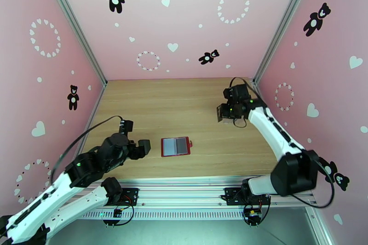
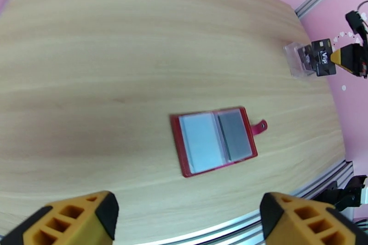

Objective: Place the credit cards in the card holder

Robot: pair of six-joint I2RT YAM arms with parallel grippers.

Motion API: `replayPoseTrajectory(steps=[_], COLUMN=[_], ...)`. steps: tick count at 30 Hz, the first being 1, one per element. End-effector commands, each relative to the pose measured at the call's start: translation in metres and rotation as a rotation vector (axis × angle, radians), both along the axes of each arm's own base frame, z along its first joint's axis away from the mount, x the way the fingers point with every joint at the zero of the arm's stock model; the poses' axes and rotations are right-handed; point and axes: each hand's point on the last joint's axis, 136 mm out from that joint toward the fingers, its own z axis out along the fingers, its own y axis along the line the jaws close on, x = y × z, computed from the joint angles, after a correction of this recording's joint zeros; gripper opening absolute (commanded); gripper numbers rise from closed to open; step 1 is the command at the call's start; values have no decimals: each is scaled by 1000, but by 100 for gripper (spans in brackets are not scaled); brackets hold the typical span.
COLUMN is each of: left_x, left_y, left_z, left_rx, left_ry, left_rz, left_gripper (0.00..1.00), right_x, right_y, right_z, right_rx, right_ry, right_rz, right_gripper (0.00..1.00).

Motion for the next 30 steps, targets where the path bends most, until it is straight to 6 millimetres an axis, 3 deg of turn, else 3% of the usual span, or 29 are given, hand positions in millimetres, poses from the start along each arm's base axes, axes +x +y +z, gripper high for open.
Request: replayPoseTrajectory(steps=[1,7,13,22,30], left_x=[3,12,24,39,43], left_y=[-50,-79,-88,-90,-87], left_z=[-27,-76,-99,-121,-137], left_rx=[-183,-203,-215,-209,-194], left_ry=[99,182,207,270,305], left_rz=[-75,-112,-84,-63,-47], left_gripper=[74,65,57,50,49], right_x=[-24,-75,-92,-91,-98], right_y=[66,140,174,187,197], right_z=[5,-31,-71,-103,-115], right_rx=[257,373,340,307,316], right_ry=[-8,60,121,162,197], right_rz=[78,157,190,171,183], right_gripper=[0,0,0,0,0])
